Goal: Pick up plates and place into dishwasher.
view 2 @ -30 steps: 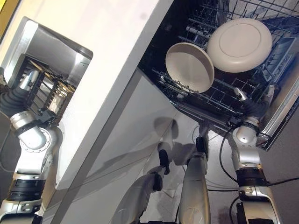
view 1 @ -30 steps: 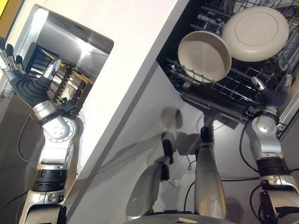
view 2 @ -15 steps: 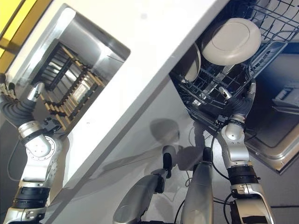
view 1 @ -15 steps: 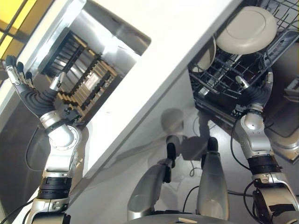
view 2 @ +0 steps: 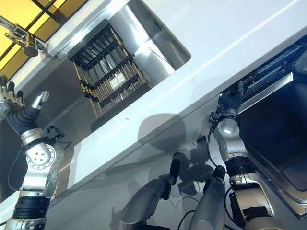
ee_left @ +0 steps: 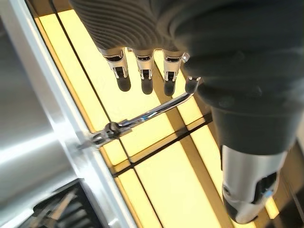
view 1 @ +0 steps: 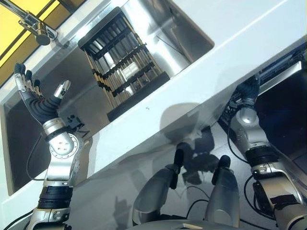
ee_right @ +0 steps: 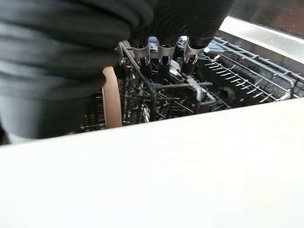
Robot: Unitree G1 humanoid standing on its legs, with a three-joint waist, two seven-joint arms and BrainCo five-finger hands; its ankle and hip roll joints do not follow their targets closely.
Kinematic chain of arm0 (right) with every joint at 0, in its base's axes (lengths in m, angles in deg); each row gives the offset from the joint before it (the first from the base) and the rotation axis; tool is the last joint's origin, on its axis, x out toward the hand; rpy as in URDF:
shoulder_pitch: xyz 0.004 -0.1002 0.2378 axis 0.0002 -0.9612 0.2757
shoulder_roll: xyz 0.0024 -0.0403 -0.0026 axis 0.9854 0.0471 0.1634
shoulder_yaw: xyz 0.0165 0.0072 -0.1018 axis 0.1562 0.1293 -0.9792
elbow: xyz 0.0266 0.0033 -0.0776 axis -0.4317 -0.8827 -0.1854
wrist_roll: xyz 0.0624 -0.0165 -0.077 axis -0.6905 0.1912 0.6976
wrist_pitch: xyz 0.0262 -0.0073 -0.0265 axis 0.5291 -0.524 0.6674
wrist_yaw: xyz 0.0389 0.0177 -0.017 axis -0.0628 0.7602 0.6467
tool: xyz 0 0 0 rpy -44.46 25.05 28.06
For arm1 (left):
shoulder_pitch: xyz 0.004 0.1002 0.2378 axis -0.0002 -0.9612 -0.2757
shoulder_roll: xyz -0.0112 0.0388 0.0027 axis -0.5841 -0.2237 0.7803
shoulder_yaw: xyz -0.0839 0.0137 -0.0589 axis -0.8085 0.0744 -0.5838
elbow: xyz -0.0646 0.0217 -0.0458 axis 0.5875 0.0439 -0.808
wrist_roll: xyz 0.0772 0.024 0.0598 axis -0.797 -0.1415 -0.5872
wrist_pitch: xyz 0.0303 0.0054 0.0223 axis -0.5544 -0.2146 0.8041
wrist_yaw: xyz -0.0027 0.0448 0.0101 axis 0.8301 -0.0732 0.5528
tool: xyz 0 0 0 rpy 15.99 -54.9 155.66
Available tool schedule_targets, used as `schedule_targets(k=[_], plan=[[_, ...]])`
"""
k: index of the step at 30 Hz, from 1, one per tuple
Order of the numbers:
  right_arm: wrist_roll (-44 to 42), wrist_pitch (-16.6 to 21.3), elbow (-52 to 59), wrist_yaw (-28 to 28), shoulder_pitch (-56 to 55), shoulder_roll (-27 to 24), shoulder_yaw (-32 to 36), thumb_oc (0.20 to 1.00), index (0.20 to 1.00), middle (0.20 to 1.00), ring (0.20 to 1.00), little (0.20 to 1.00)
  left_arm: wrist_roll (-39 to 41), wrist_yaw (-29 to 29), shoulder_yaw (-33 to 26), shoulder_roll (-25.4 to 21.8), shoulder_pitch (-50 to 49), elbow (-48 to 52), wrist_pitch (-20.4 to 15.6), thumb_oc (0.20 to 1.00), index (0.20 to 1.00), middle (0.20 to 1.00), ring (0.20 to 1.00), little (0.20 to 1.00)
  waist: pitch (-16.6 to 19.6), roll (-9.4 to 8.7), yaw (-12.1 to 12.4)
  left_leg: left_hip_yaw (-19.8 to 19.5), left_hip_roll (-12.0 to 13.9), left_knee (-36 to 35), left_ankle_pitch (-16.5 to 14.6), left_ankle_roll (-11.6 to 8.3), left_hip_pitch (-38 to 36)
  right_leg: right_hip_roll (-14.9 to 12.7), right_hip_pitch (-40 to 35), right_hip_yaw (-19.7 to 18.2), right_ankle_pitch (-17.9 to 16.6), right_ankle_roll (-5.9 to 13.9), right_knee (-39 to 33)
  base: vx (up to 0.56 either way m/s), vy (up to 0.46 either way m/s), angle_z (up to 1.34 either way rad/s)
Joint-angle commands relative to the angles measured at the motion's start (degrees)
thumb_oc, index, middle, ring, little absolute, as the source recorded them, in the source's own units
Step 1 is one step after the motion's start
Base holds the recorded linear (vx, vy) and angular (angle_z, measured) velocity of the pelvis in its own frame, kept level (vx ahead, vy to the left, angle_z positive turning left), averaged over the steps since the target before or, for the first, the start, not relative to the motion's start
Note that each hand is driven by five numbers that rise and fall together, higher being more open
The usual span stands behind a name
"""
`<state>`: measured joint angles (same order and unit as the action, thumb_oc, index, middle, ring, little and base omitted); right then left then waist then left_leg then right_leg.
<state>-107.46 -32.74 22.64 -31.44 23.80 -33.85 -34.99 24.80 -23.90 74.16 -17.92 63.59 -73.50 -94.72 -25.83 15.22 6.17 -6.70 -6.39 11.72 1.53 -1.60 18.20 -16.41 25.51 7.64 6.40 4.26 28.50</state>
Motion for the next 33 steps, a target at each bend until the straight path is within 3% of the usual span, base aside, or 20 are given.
schedule_targets(k=[1,5,10,16,20,22,23,25,26,29,32,33], plan=[[1.89,7.62,3.35,5.93,20.14,2.8,-9.47,1.0,1.0,1.0,1.0,1.0,1.15,-0.57,-0.8,-5.53,0.75,2.55,-4.69,1.0,1.0,1.0,1.0,1.0,1.51,2.2,6.14,1.28,-3.54,8.04,-4.01,0.44,5.03,-6.24,-6.48,-1.72,-7.17,1.84,-11.36,-0.05,-0.019,0.06],[2.36,8.33,2.13,6.07,22.27,2.68,-9.86,1.0,1.0,1.0,1.0,1.0,1.68,-1.1,-0.76,-6.25,1.52,2.77,-5.29,1.0,1.0,1.0,1.0,1.0,1.32,2.43,6.49,1.53,-3.59,7.38,-3.51,0.59,5.48,-6.61,-6.06,-1.26,-7.54,1.89,-11.65,-0.09,-0.014,0.08],[5.29,7.55,5.55,1.09,20.2,2.13,-9.05,1.0,1.0,1.0,1.0,1.0,2.1,-1.65,-0.93,-6.57,2.31,3.12,-5.83,1.0,1.0,1.0,1.0,1.0,1.1,1.59,5.4,1.6,-3.9,7.31,-3.98,0.96,5.0,-6.64,-6.04,-1.78,-8.1,1.56,-11.64,-0.07,0.012,0.02],[15.17,0.48,18.1,-5.12,10.68,1.51,-6.62,1.0,1.0,1.0,1.0,1.0,0.41,-0.47,-1.37,-5.45,2.02,3.99,-5.38,1.0,1.0,1.0,1.0,1.0,1.24,-0.9,1.28,3.09,-3.59,7.92,-5.61,1.79,4.12,-5.78,-5.24,-5.44,-10.0,1.63,-12.71,-0.05,0.053,0.0],[19.11,-2.96,24.05,-5.22,3.15,-0.01,-3.83,1.0,1.0,1.0,1.0,1.0,-0.13,0.28,-2.4,-5.51,2.38,4.13,-3.53,1.0,1.0,1.0,1.0,1.0,2.26,-3.04,-2.53,5.02,-2.61,6.5,-6.66,2.47,1.57,-4.54,-5.36,-7.68,-11.68,1.59,-14.33,-0.02,0.076,-0.17],[20.63,-3.88,25.45,-4.8,0.04,-1.03,-2.24,1.0,1.0,1.0,1.0,1.0,-0.34,0.25,-2.66,-5.38,2.07,4.57,-2.64,1.0,1.0,1.0,1.0,1.0,2.76,-3.55,-3.4,5.92,-1.96,5.95,-7.06,2.78,-0.02,-3.68,-5.28,-8.07,-11.2,1.4,-13.01,0.02,0.088,-0.6],[20.53,-4.21,25.92,-3.98,-2.31,-1.9,-0.65,1.0,1.0,1.0,1.0,1.0,-0.6,-0.19,-3.21,-5.06,1.29,4.95,-1.75,1.0,1.0,1.0,1.0,1.0,3.17,-3.81,-3.69,7.05,-1.07,5.85,-7.74,3.15,-1.54,-2.98,-5.37,-6.84,-8.96,1.01,-9.7,0.0,0.092,-0.66],[19.43,-3.24,26.77,-4.14,-5.33,-2.7,0.91,1.0,1.0,1.0,1.0,1.0,-1.68,-1.0,-4.15,-3.97,-0.03,5.94,-1.0,1.0,1.0,1.0,1.0,1.0,3.83,-4.22,-3.86,8.36,-0.12,5.4,-7.09,3.67,-2.48,-1.59,-5.35,-5.58,-6.65,0.17,-5.96,0.03,0.05,-0.67],[18.94,-1.64,27.7,-4.17,-9.61,-2.66,3.07,1.0,1.0,1.0,1.0,1.0,-2.48,-1.7,-4.8,-3.58,-1.29,6.41,-0.68,1.0,1.0,1.0,1.0,1.0,3.91,-4.81,-4.53,8.89,0.22,5.82,-7.41,4.36,-3.54,0.84,-5.33,-4.99,-4.0,-0.51,1.23,0.02,-0.059,-0.72],[17.36,0.91,28.78,-6.03,-15.45,-3.1,6.12,1.0,1.0,1.0,1.0,1.0,-3.05,-3.3,-5.97,-3.34,-2.4,6.44,-0.69,1.0,1.0,1.0,1.0,1.0,4.5,-5.69,-5.17,9.52,0.67,5.16,-6.41,4.84,-4.64,3.29,-4.54,-3.66,-2.74,-1.52,8.0,-0.03,-0.099,-0.75],[15.81,3.55,28.79,-6.52,-19.42,-3.71,8.85,1.0,1.0,1.0,1.0,1.0,-3.68,-3.19,-6.49,-3.68,-2.28,4.85,-1.44,1.0,1.0,1.0,1.0,1.0,4.48,-6.68,-6.14,10.11,0.71,4.79,-6.32,4.01,-5.09,2.9,-6.27,-2.22,-1.45,-1.64,4.03,-0.1,-0.152,-0.56],[15.19,3.56,28.55,-6.73,-19.39,-3.97,9.03,1.0,1.0,1.0,1.0,1.0,-3.62,-3.04,-6.24,-3.68,-1.9,4.39,-1.65,1.0,1.0,1.0,1.0,1.0,4.36,-6.33,-6.51,10.09,1.08,4.09,-5.55,3.81,-4.99,3.16,-6.23,-2.51,-2.43,-1.64,2.81,-0.14,-0.123,-0.89]])
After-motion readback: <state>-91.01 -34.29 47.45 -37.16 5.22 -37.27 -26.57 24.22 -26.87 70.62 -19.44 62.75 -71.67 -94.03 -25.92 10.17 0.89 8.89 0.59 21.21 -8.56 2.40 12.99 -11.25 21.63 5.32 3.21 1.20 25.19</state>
